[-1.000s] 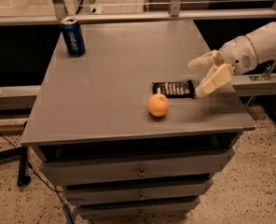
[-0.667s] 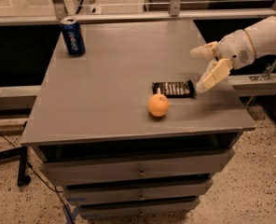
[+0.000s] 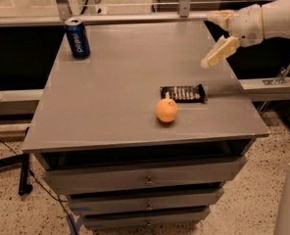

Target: Move rxbar chocolate near orange

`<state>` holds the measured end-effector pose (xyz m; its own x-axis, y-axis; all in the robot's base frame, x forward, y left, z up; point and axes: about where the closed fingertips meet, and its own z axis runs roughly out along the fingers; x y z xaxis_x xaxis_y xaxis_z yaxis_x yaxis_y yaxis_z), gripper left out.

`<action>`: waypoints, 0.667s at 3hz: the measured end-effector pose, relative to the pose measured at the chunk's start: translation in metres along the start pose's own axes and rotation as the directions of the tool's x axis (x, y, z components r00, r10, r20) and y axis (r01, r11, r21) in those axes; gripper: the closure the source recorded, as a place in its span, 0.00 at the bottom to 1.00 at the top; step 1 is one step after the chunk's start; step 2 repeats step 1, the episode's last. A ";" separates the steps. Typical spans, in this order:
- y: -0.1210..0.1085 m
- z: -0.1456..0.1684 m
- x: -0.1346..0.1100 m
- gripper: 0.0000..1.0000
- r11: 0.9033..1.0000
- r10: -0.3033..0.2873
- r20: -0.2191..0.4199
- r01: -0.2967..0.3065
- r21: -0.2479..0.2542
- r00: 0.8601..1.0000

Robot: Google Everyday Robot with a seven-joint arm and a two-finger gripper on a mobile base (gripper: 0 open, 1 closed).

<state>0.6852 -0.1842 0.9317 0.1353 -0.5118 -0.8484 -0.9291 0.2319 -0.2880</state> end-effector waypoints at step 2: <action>-0.015 -0.016 -0.017 0.00 0.998 -0.047 0.014 0.047 0.050 0.999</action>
Offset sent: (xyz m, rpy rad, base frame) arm 0.0000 0.0000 0.0000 0.0000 0.0000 0.0000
